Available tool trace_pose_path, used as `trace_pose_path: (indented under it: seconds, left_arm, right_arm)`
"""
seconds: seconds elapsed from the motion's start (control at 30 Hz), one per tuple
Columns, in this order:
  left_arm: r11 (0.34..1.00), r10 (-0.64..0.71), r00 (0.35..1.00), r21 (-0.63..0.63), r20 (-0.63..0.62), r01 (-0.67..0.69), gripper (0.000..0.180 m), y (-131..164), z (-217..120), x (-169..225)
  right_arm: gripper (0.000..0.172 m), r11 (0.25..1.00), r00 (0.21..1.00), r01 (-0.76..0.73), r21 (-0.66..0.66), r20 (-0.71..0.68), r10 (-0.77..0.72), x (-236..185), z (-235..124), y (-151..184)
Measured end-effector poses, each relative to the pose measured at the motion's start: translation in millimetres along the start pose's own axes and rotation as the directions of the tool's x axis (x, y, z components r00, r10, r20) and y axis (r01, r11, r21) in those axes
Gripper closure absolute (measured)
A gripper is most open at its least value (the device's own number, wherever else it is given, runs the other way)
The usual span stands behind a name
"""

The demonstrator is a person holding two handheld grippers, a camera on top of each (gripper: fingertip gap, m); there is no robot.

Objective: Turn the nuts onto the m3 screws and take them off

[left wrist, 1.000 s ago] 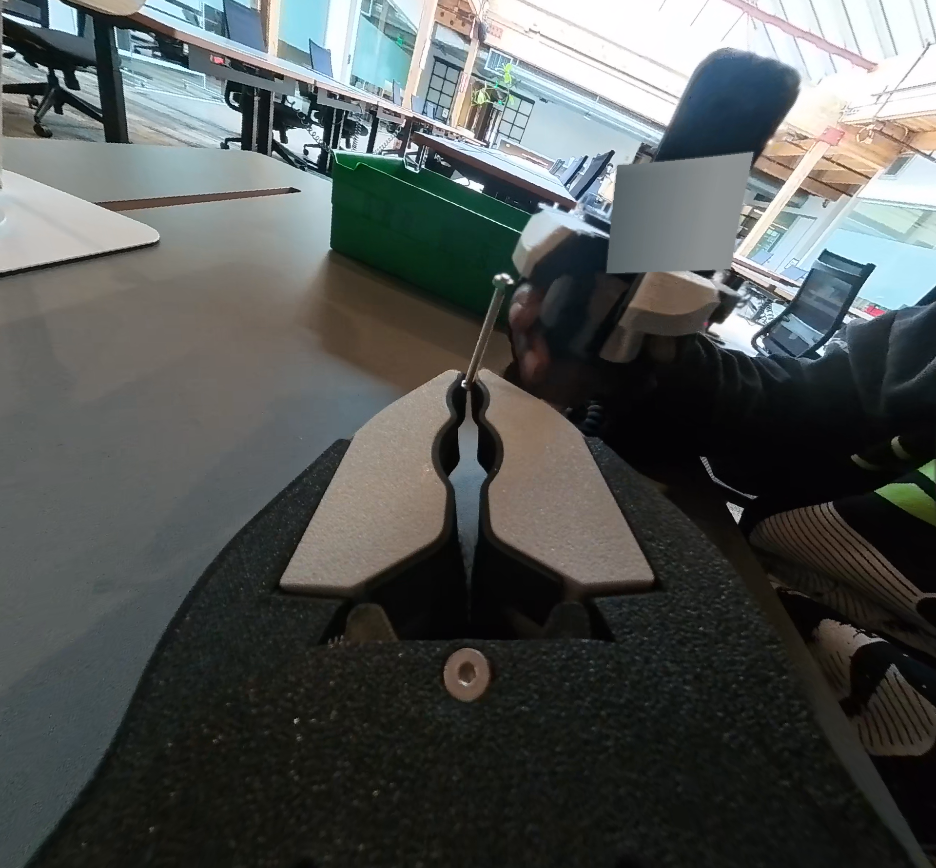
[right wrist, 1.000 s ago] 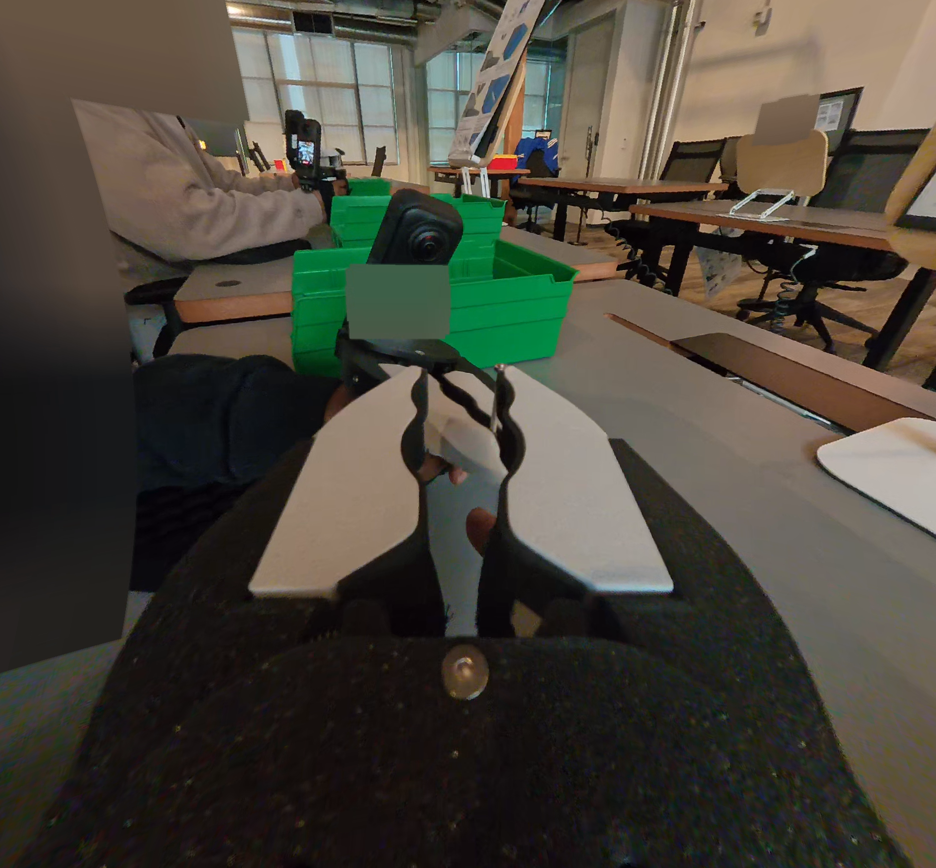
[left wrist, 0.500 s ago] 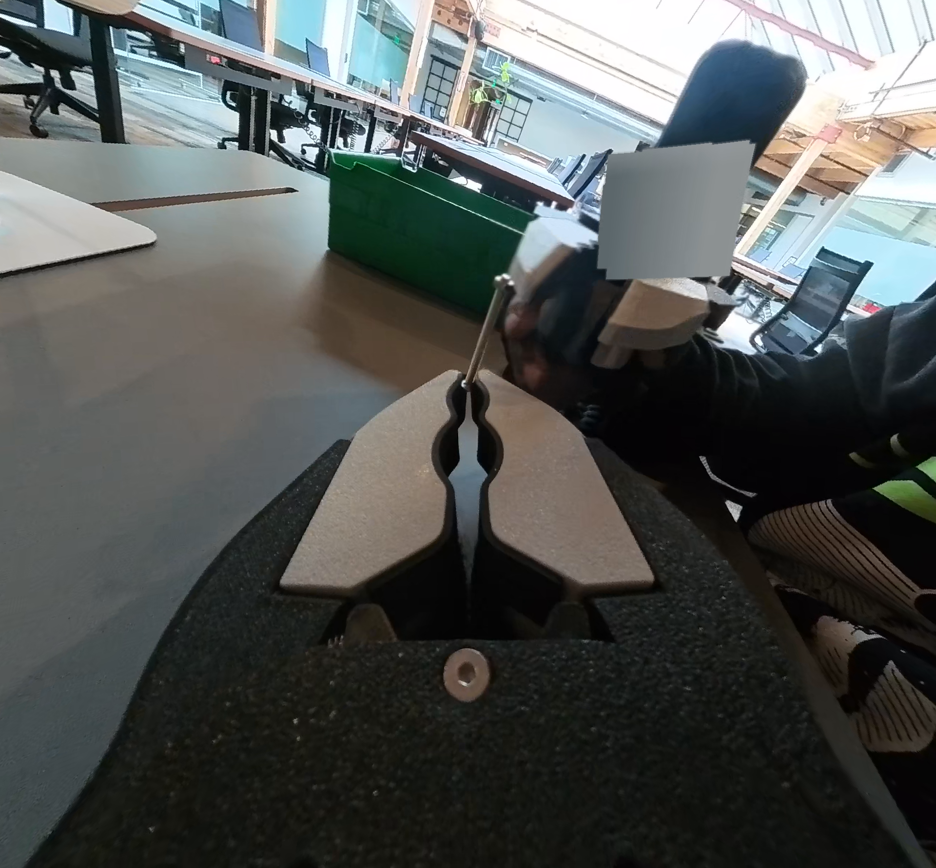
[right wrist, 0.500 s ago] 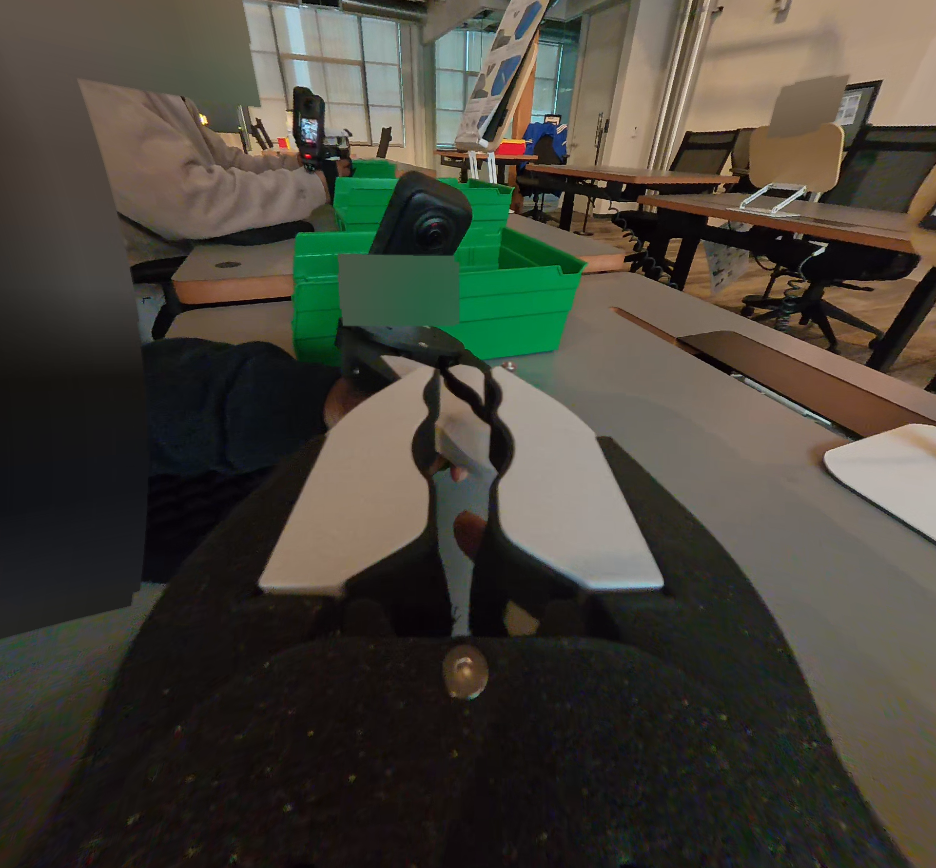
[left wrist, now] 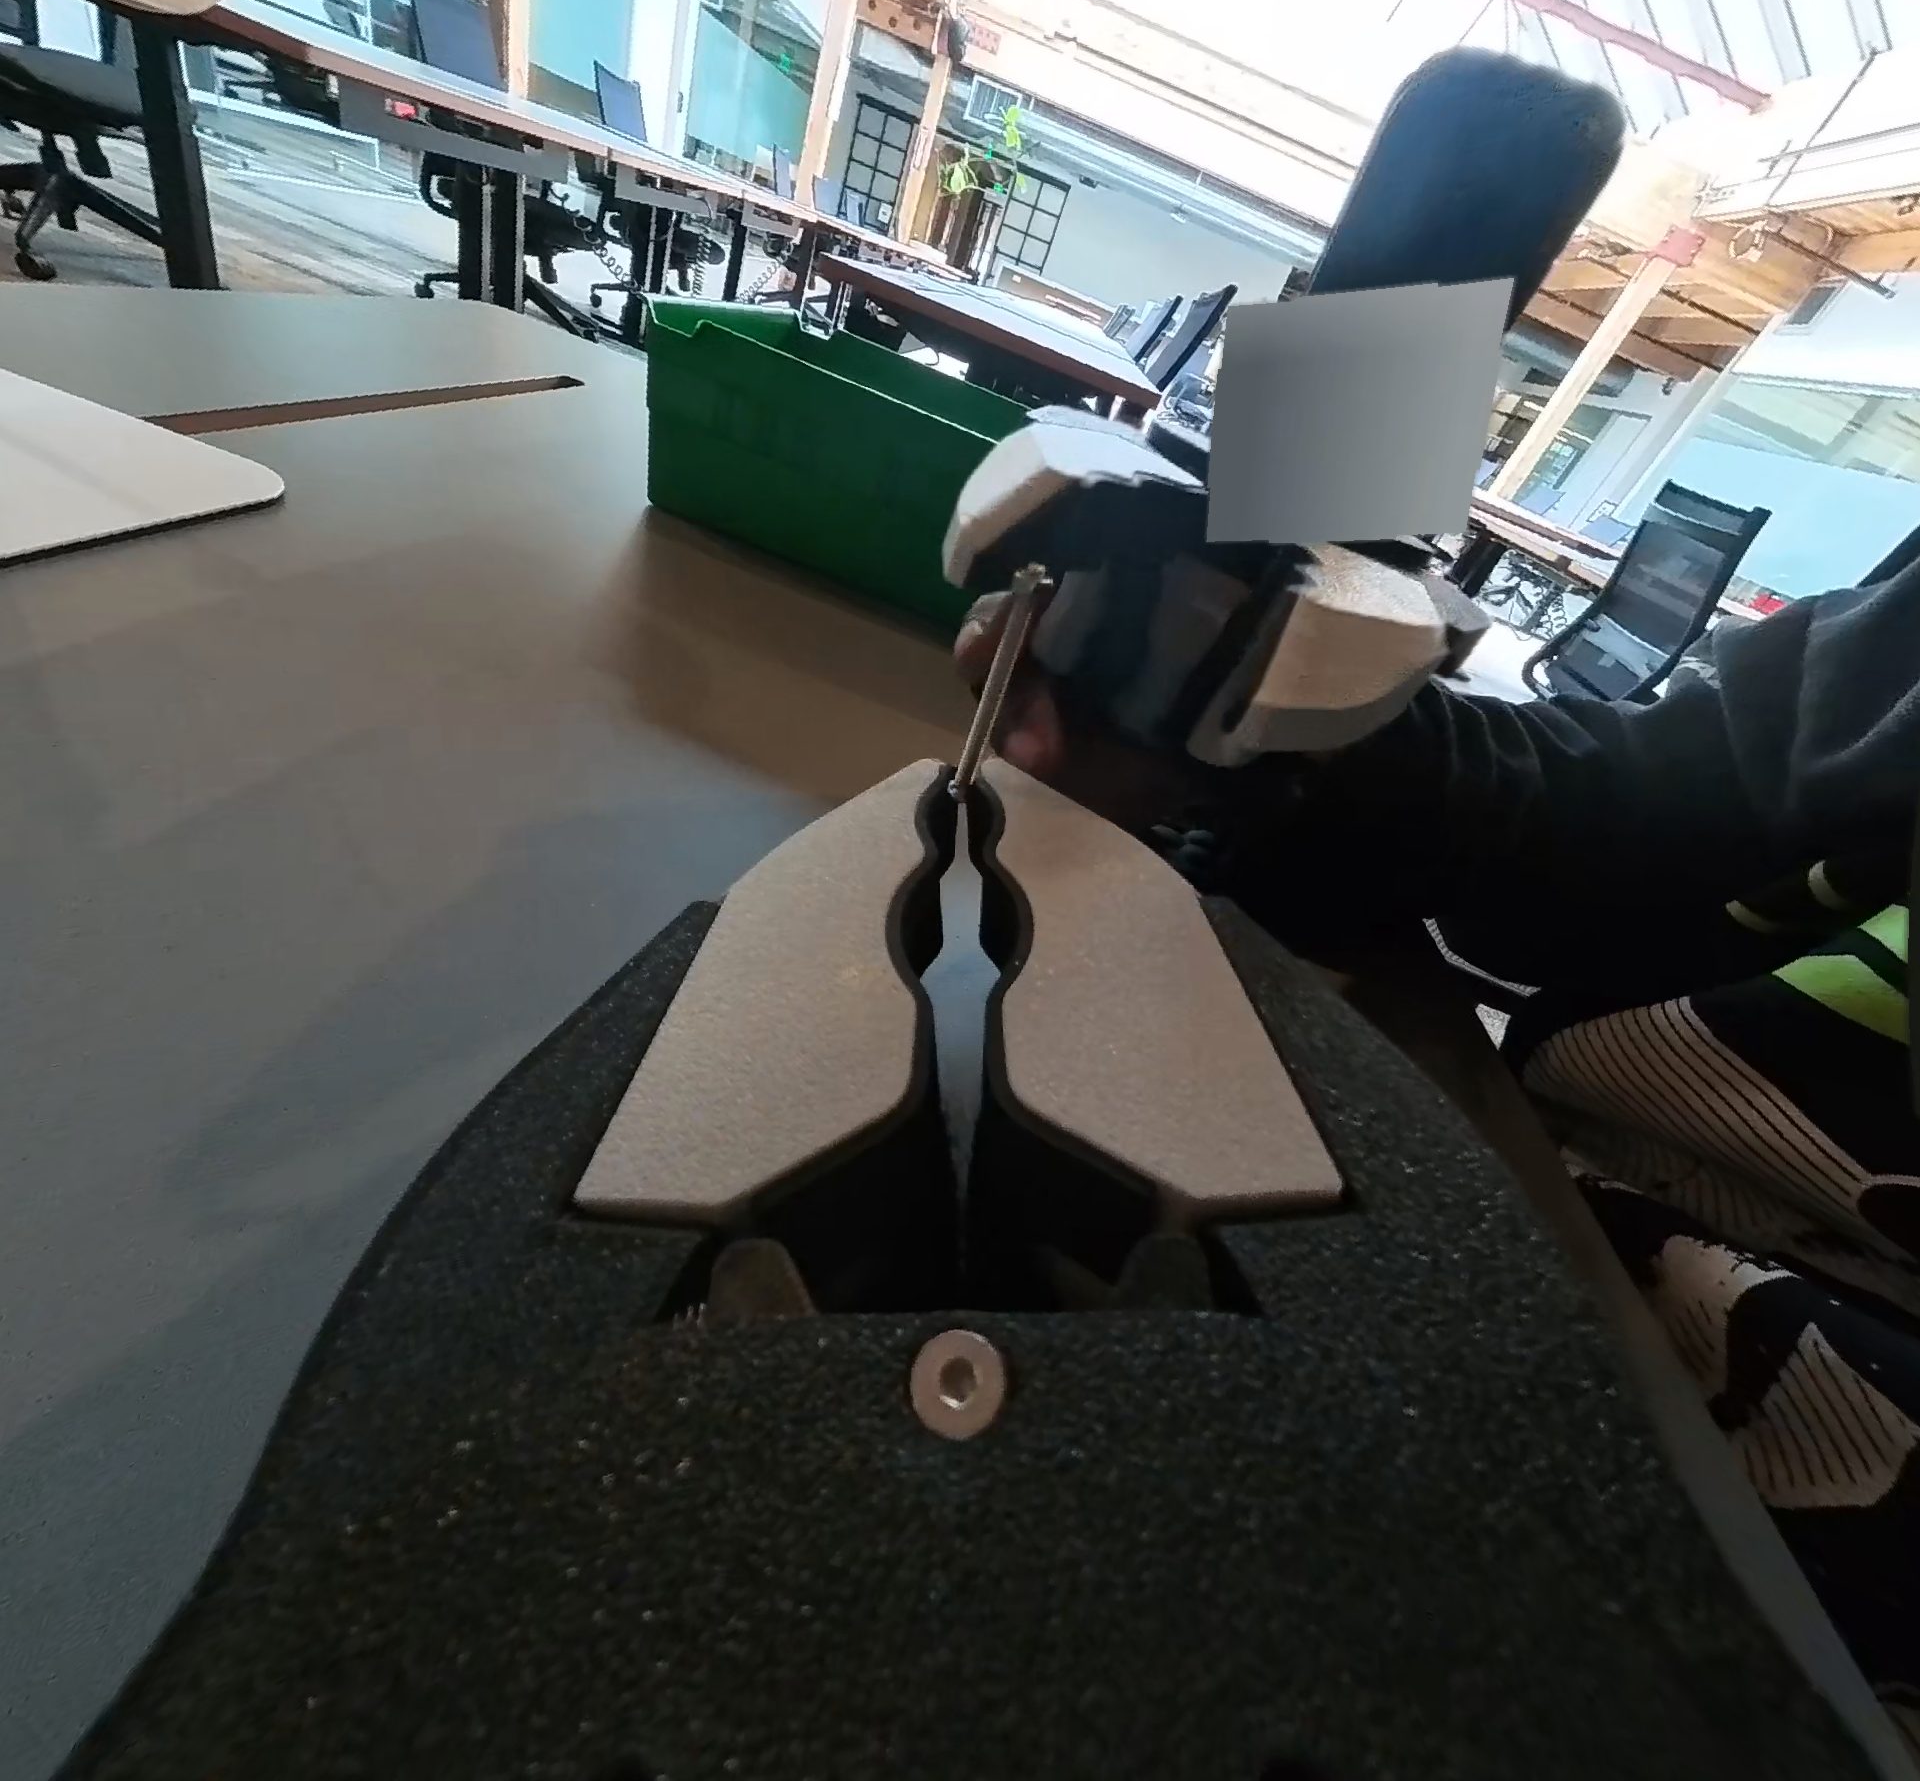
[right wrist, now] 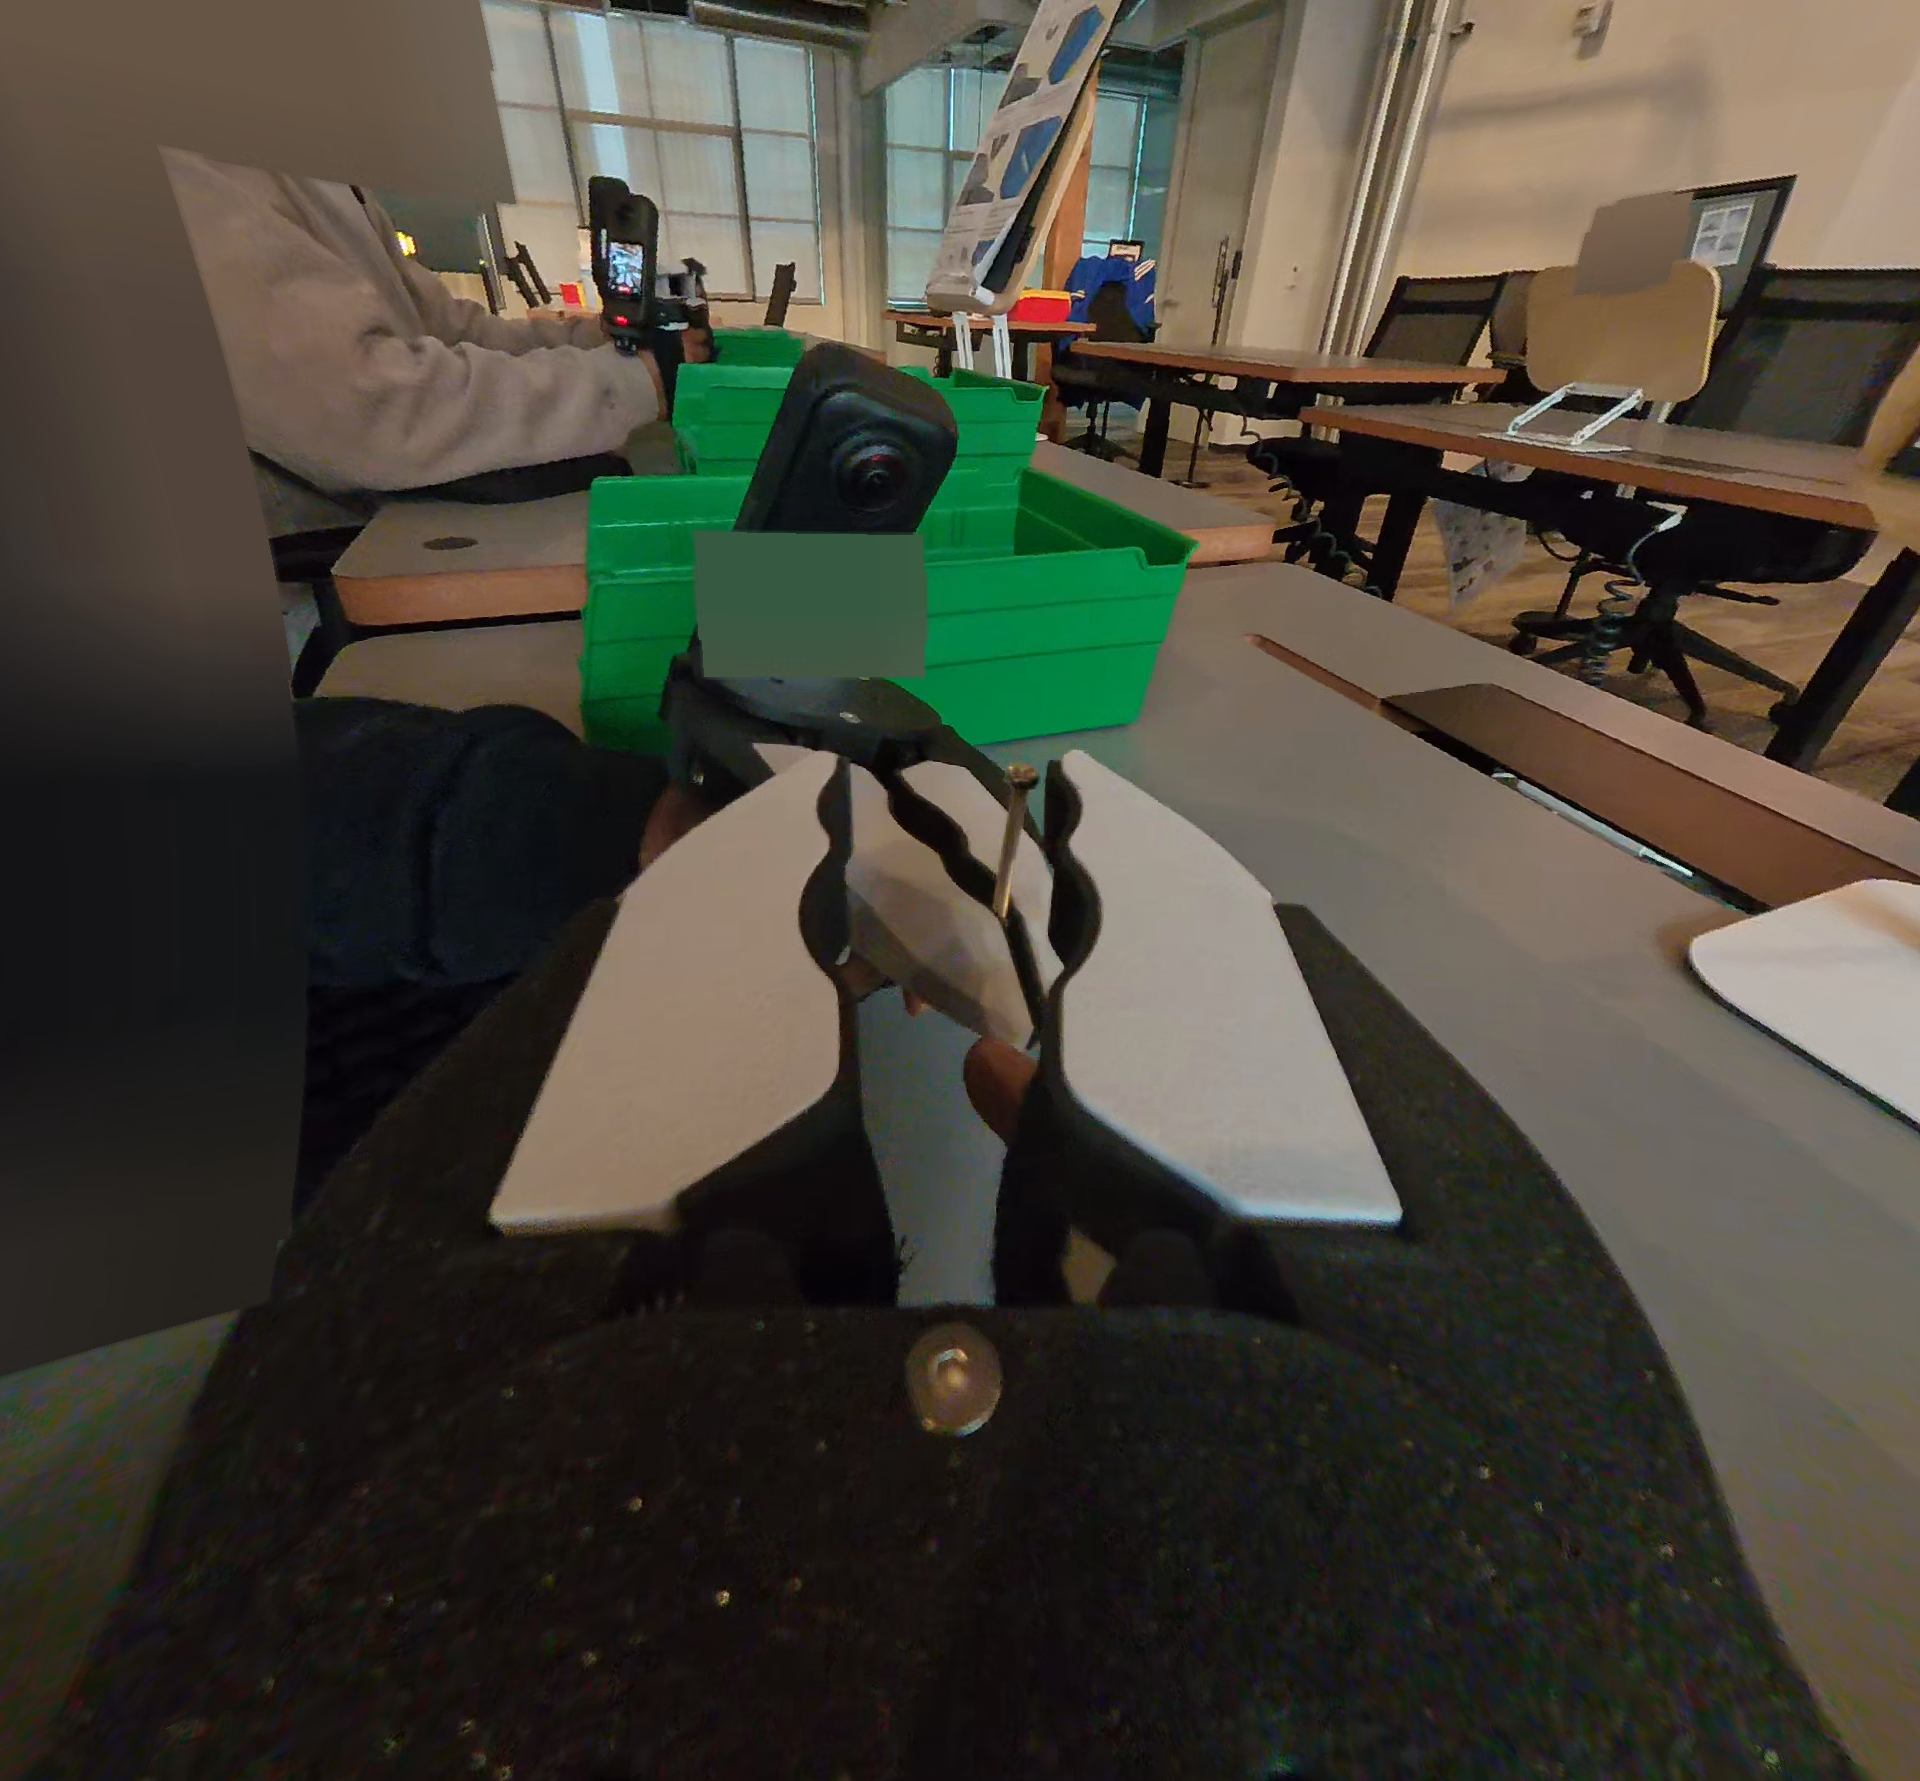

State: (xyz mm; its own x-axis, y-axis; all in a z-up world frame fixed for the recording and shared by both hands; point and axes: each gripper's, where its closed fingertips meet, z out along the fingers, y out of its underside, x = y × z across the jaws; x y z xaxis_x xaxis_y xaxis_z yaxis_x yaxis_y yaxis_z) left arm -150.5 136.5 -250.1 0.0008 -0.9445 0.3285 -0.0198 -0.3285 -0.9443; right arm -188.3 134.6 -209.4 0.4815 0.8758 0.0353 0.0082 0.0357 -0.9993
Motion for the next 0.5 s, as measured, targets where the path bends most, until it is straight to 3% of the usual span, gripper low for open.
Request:
trace_pose_path:
  seconds: [0.13,0.27,0.5]
  left_arm:
    - [1.000,-0.003,1.000,0.008,0.009,0.003,0.180,-1,-1,-2]
    - [1.000,-0.008,1.000,0.018,0.014,0.007,0.180,-2,-2,-3]
    - [1.000,0.001,1.000,0.007,0.004,-0.001,0.179,-1,-1,-1]
  right_arm:
    - [0.144,1.000,1.000,0.004,-0.011,-0.004,-0.004,-1,-3,0]
    - [0.163,1.000,1.000,-0.011,0.002,-0.008,0.011,-1,-13,-2]
    - [0.151,1.000,0.998,0.006,0.018,-0.055,-0.005,8,-9,-1]
